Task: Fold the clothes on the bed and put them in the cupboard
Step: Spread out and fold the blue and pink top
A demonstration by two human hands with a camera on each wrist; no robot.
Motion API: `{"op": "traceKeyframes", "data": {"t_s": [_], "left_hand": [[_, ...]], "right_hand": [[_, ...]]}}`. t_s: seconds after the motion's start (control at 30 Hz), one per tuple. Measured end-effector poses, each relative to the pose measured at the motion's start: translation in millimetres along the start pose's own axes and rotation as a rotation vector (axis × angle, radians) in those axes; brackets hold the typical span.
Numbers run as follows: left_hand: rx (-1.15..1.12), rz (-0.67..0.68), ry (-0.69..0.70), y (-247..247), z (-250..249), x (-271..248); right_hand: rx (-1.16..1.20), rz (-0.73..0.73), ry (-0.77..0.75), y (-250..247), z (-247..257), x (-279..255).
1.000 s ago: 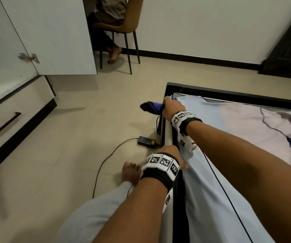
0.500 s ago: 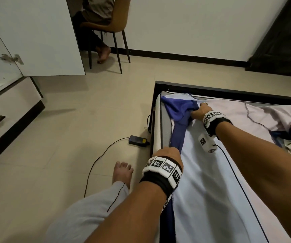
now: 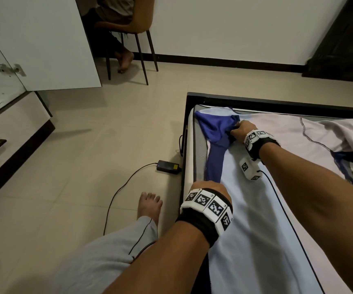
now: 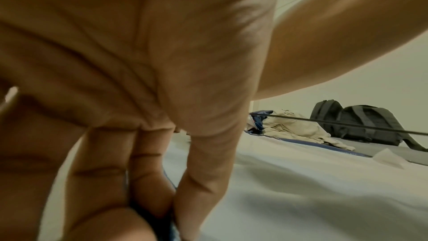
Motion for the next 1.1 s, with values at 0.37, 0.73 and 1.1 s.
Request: {"op": "traceKeyframes", "data": {"t_s": [0.37,0.73,1.1], "left_hand": [[-0.125,-0.004,-0.108,-9.9,0.8,11.0],[-0.118,0.055,-0.097,-1.4,-5.8,14.4],[-0.030,0.244,-0.104,24.8,1.5,0.1]], "right_hand": [[0.169,-0.082,0.055,-24.9,-30.9,-4.0],[-0.066,-0.105,0.102,-27.9,-30.3,-9.8],[-0.621,0.077,-0.421,-16.8,8.7,-49.1]]}}
Point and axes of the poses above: each hand's wrist, its own x-axis towards the middle knuckle, its own y-axis out of the palm, z = x × y, the point moved 4 cm from there along x, towards the middle knuckle, and after that the axes turned 6 degrees about -y, right-handed, at the moved point
